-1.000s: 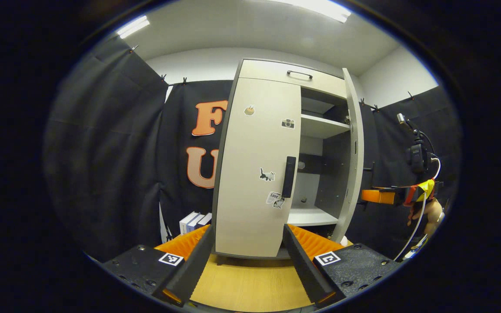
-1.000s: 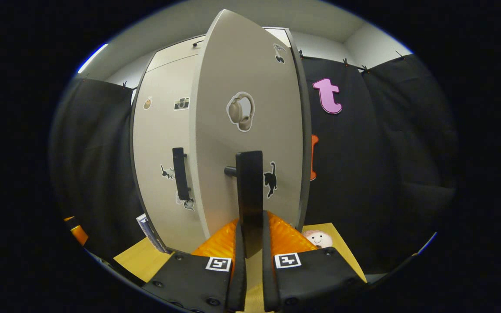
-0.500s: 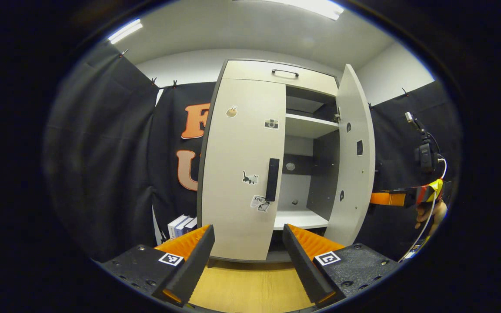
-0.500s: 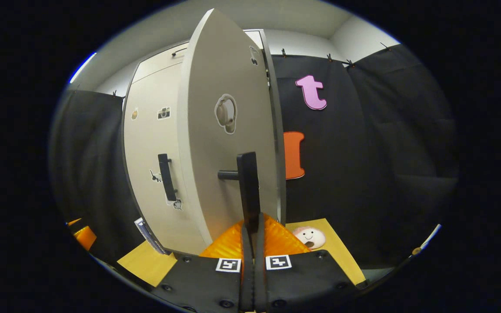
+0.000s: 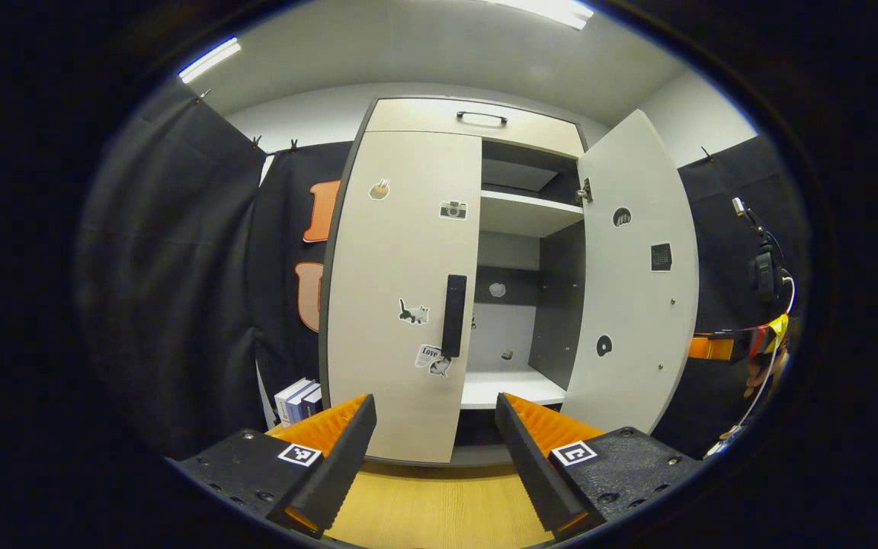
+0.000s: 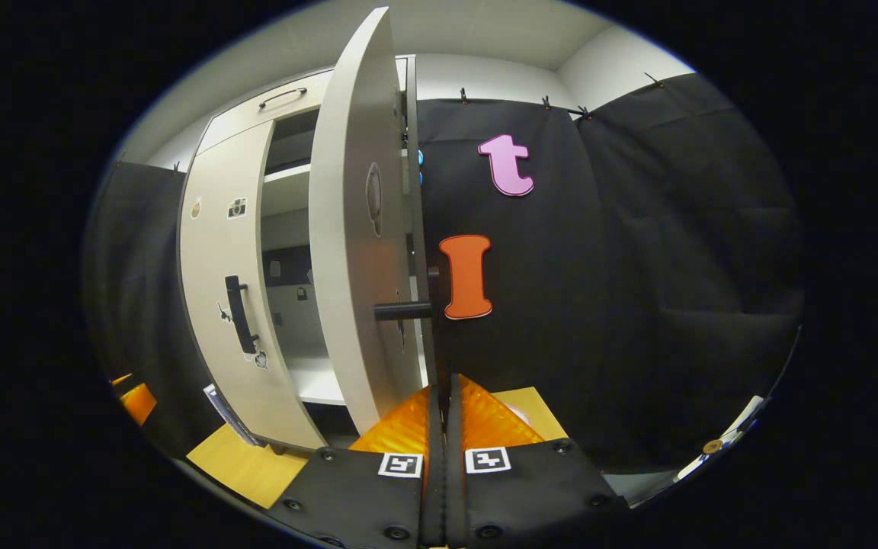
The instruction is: Open the right door of the double-door shoe cabinet with the right hand, and open the left door with the left hand.
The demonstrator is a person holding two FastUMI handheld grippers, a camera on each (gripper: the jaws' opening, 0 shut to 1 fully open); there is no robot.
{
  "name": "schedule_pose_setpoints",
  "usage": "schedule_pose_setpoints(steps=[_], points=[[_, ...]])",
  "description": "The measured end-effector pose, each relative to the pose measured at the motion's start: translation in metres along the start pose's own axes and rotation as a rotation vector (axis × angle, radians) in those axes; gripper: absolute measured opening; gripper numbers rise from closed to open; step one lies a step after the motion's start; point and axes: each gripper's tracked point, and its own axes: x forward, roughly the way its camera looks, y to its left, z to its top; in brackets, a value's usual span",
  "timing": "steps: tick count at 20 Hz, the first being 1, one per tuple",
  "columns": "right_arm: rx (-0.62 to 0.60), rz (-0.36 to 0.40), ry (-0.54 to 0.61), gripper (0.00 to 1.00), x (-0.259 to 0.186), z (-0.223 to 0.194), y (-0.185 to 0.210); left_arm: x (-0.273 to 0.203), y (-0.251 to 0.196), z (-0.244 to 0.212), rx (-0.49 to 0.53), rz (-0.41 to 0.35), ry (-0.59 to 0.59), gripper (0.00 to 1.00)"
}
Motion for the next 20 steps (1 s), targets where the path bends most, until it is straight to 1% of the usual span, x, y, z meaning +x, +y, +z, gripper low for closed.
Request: schedule_pose_setpoints(steps=[3,4,5,11,13,14,16,17,18,20], points=[[0.018,0.052,0.013,0.07,0.000,-0.001,0.004,0.012,-0.013,-0.002,-0.013,-0.002,0.009,0.94],[0.018,0.065,0.017,0.07,-0.001,-0.001,0.003,0.016,-0.016,-0.001,-0.014,0.000,0.008,0.92],[0.020,0.078,0.020,0.07,-0.002,-0.001,0.004,0.020,-0.019,-0.001,-0.014,0.001,0.007,0.94],[0.036,0.138,0.027,0.07,-0.011,-0.001,0.006,0.046,-0.028,0.003,0.011,0.016,-0.003,0.95],[0.039,0.146,0.028,0.07,-0.014,-0.001,0.006,0.056,-0.029,0.003,0.026,0.024,-0.004,0.95],[0.040,0.142,0.024,0.07,-0.016,0.000,0.004,0.061,-0.028,0.004,0.035,0.032,-0.006,0.95],[0.020,0.085,-0.013,0.08,-0.015,0.009,-0.011,0.072,-0.030,0.006,0.052,0.038,-0.015,0.96],[0.013,0.058,-0.031,0.08,-0.016,0.013,-0.019,0.078,-0.030,0.007,0.059,0.040,-0.019,0.94],[0.012,0.042,-0.044,0.08,-0.016,0.015,-0.023,0.084,-0.031,0.007,0.065,0.042,-0.016,0.94],[0.013,0.033,-0.060,0.09,-0.021,0.020,-0.027,0.096,-0.034,0.007,0.068,0.036,-0.011,0.95]])
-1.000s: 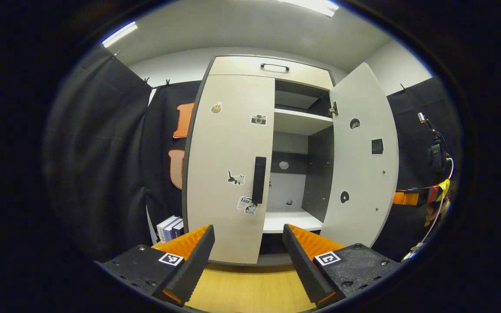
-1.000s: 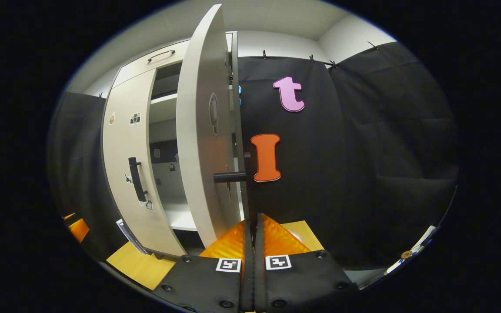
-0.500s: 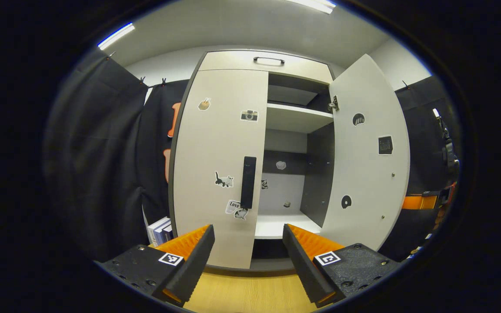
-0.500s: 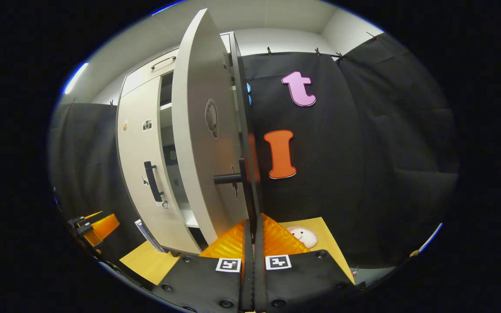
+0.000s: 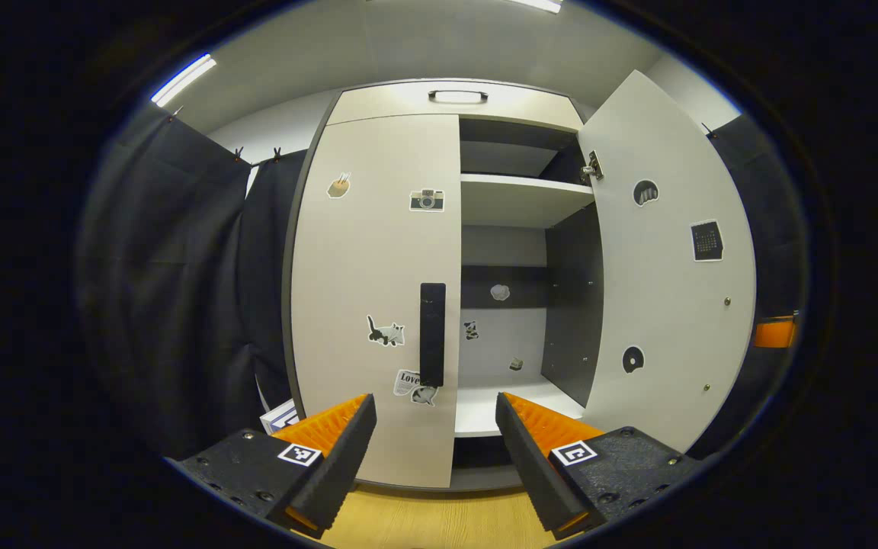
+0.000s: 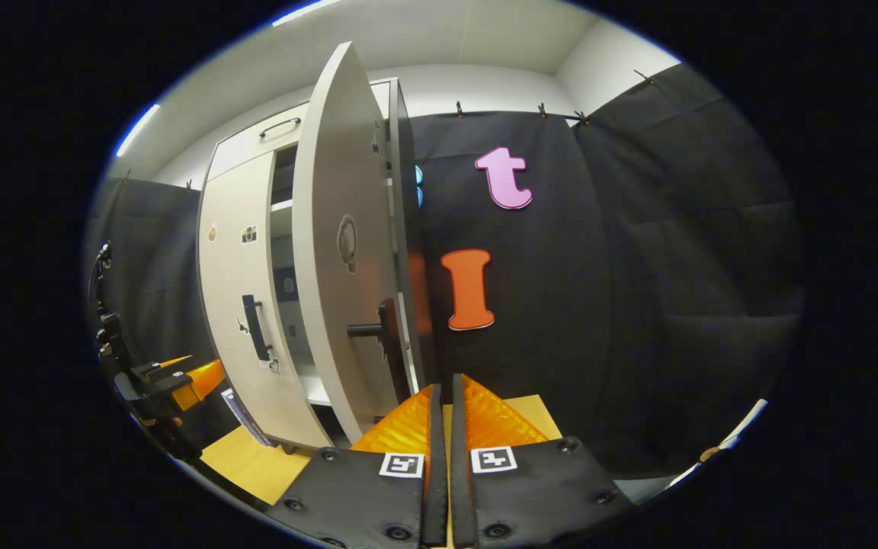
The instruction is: Open the right door of the double-door shoe cabinet with the right hand, and open the left door with the left hand.
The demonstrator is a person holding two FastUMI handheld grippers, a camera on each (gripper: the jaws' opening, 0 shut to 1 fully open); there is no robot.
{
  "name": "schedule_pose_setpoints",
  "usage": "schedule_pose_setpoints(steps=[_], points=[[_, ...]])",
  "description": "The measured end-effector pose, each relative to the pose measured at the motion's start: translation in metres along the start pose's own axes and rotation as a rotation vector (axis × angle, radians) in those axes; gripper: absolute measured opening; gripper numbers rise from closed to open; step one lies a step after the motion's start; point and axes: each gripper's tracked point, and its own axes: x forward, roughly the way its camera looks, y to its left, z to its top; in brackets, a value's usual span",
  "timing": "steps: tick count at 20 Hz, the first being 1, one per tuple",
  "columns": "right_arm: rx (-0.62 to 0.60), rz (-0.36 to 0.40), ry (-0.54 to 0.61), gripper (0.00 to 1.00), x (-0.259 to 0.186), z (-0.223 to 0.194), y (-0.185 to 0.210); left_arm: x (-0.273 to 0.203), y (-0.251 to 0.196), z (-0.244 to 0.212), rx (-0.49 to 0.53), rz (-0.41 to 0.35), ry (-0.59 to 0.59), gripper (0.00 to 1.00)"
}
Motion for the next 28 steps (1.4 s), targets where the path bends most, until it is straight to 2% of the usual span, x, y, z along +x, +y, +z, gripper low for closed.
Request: schedule_pose_setpoints(steps=[1,4,5,6,7,11,12,13,14,16,17,19,20,22,23,25,27,28], points=[[-0.001,-0.002,-0.008,0.01,-0.002,0.002,-0.002,0.007,-0.002,0.001,-0.002,-0.004,-0.003,0.94],[0.001,-0.008,-0.028,0.23,-0.007,0.007,-0.008,0.028,-0.004,0.009,-0.014,0.004,-0.022,0.94],[0.004,-0.015,-0.030,0.41,-0.008,0.008,-0.010,0.035,-0.005,0.011,-0.014,0.006,-0.026,0.94],[0.012,-0.014,-0.032,0.35,-0.011,0.010,-0.011,0.043,-0.004,0.013,-0.015,0.010,-0.030,0.94],[0.020,-0.013,-0.040,0.35,-0.015,0.013,-0.011,0.052,-0.002,0.013,-0.014,0.015,-0.032,0.94],[0.009,-0.046,-0.079,0.67,-0.017,0.024,-0.022,0.088,0.012,0.008,-0.016,0.046,-0.019,0.94],[0.003,-0.056,-0.083,0.67,-0.018,0.025,-0.025,0.096,0.014,0.004,-0.025,0.042,-0.007,0.94],[0.000,-0.062,-0.088,0.72,-0.019,0.026,-0.027,0.103,0.018,0.002,-0.026,0.047,-0.001,0.94],[-0.002,-0.070,-0.093,0.82,-0.019,0.028,-0.030,0.111,0.023,0.001,-0.019,0.056,0.001,0.95],[-0.008,-0.081,-0.100,0.83,-0.020,0.028,-0.033,0.124,0.031,-0.002,-0.001,0.081,0.007,0.94],[-0.009,-0.086,-0.103,0.88,-0.020,0.029,-0.033,0.127,0.034,-0.002,0.011,0.091,0.006,0.95],[-0.007,-0.093,-0.103,0.87,-0.020,0.029,-0.036,0.136,0.033,-0.001,0.020,0.087,-0.002,0.94],[-0.004,-0.097,-0.103,1.00,-0.020,0.030,-0.038,0.140,0.032,-0.002,0.019,0.081,-0.007,0.94],[0.007,-0.104,-0.102,0.98,-0.019,0.029,-0.039,0.148,0.028,-0.006,0.009,0.061,0.000,0.92],[0.012,-0.105,-0.099,0.98,-0.019,0.028,-0.038,0.151,0.025,-0.010,0.007,0.054,0.010,0.88],[0.015,-0.108,-0.093,1.00,-0.019,0.026,-0.038,0.157,0.021,-0.014,0.008,0.044,0.018,0.73],[0.015,-0.108,-0.087,0.98,-0.021,0.025,-0.037,0.160,0.017,-0.018,0.003,0.024,0.028,0.64],[0.015,-0.106,-0.087,0.98,-0.020,0.025,-0.035,0.162,0.013,-0.019,-0.005,0.005,0.031,0.57]])
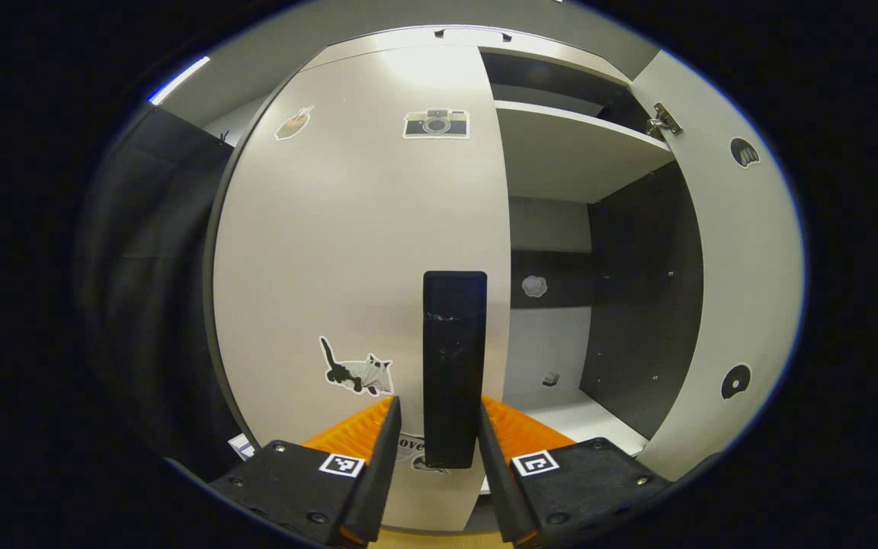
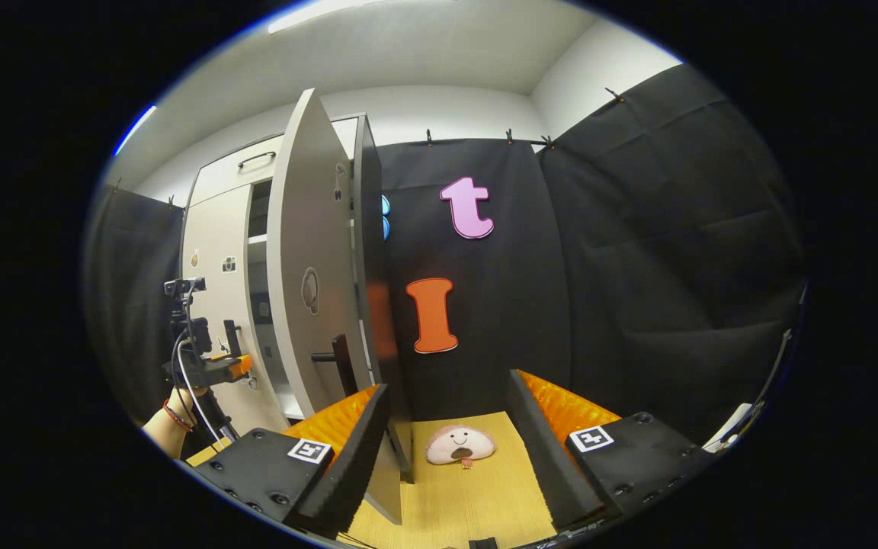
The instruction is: Open the right door of the double-door shoe cabinet with the right hand, and open the left door with the left hand.
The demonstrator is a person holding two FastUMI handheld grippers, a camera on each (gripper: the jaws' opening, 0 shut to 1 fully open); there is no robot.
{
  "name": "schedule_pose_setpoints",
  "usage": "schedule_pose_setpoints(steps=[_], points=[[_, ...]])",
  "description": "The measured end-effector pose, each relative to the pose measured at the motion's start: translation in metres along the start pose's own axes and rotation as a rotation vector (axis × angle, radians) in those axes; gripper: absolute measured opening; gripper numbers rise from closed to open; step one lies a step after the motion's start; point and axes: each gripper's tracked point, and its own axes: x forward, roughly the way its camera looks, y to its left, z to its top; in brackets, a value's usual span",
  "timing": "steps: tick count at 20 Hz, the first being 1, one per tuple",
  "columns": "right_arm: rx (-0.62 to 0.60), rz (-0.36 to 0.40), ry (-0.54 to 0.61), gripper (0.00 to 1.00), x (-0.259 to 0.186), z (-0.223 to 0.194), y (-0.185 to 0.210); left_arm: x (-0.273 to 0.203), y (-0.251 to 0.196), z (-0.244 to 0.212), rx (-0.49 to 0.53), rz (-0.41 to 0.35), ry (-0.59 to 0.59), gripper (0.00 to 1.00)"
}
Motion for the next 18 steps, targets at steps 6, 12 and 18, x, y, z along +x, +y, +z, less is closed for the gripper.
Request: schedule_pose_setpoints(steps=[6,12,18], points=[[-0.009,0.009,0.018,0.87,-0.001,-0.005,0.012,-0.002,-0.003,-0.003,0.013,-0.023,0.003,0.26],[-0.050,0.024,0.018,0.87,-0.005,-0.006,0.029,-0.019,0.000,-0.004,-0.002,-0.091,-0.009,0.16],[-0.041,0.034,0.010,0.87,-0.009,-0.007,0.054,-0.043,0.007,0.002,-0.035,-0.134,-0.018,0.14]])
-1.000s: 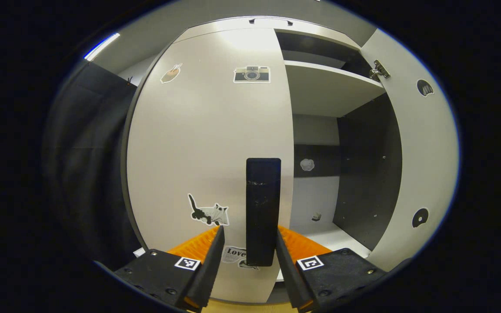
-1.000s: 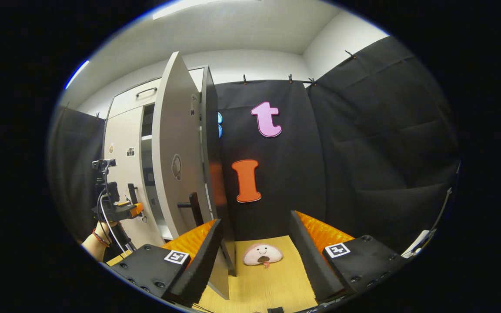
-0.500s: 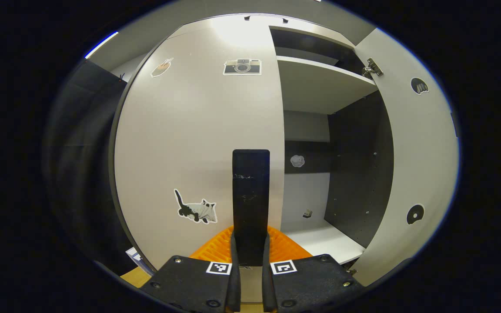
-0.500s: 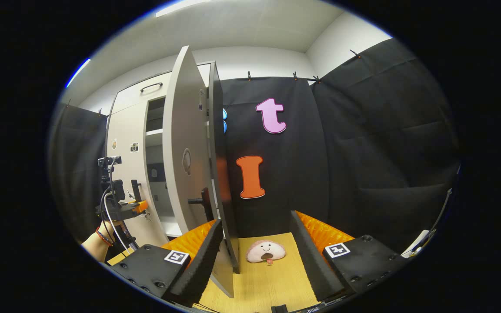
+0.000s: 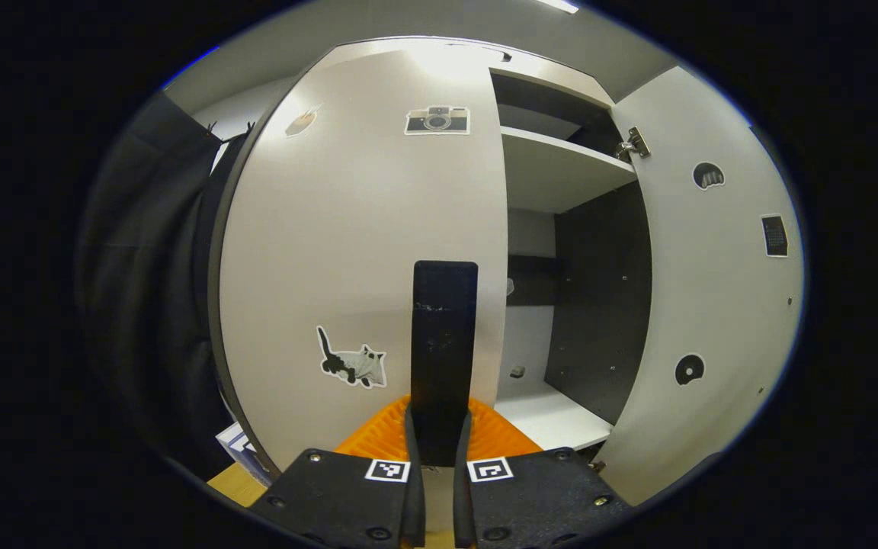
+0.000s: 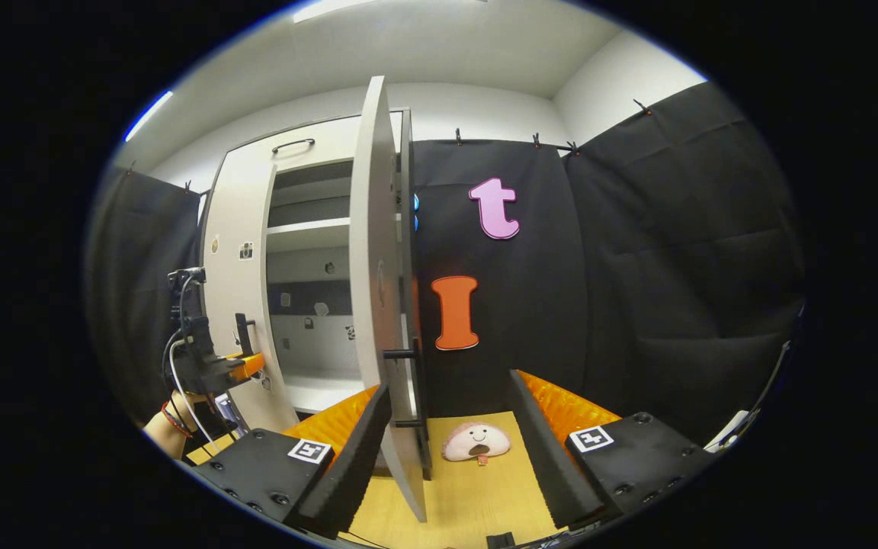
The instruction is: Open the right door of the double-door shoe cabinet with the right hand, and open the left door with the left hand.
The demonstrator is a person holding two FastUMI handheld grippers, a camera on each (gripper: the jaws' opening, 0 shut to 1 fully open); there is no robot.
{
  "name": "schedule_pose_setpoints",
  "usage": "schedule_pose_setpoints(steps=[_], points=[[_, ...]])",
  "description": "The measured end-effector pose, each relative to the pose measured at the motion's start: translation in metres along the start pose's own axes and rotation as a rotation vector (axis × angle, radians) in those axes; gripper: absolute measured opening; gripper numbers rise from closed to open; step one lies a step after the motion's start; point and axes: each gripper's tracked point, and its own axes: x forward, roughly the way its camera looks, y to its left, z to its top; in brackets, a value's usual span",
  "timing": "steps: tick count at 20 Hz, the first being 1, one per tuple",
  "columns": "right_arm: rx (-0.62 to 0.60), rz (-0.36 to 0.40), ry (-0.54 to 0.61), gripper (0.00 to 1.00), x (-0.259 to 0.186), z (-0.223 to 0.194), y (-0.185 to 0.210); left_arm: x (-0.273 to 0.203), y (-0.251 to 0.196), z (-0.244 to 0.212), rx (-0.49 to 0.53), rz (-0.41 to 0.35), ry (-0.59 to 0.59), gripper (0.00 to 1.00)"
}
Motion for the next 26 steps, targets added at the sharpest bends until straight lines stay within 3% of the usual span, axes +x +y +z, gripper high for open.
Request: schedule_pose_setpoints(steps=[5,6,8,9,26], points=[[-0.004,0.020,0.000,0.87,-0.007,-0.002,0.023,-0.017,0.003,-0.002,-0.014,-0.046,-0.007,0.14],[-0.009,0.022,-0.001,0.98,-0.009,-0.002,0.028,-0.021,0.004,-0.001,-0.015,-0.055,-0.011,0.14],[-0.016,0.022,-0.004,0.98,-0.011,-0.004,0.036,-0.028,0.005,0.000,-0.015,-0.070,-0.012,0.14],[-0.016,0.023,-0.005,0.87,-0.013,-0.005,0.041,-0.029,0.007,-0.001,-0.017,-0.079,-0.012,0.14],[0.019,-0.026,-0.001,0.87,-0.011,-0.021,0.112,-0.078,0.034,0.001,-0.054,-0.248,-0.026,0.14]])
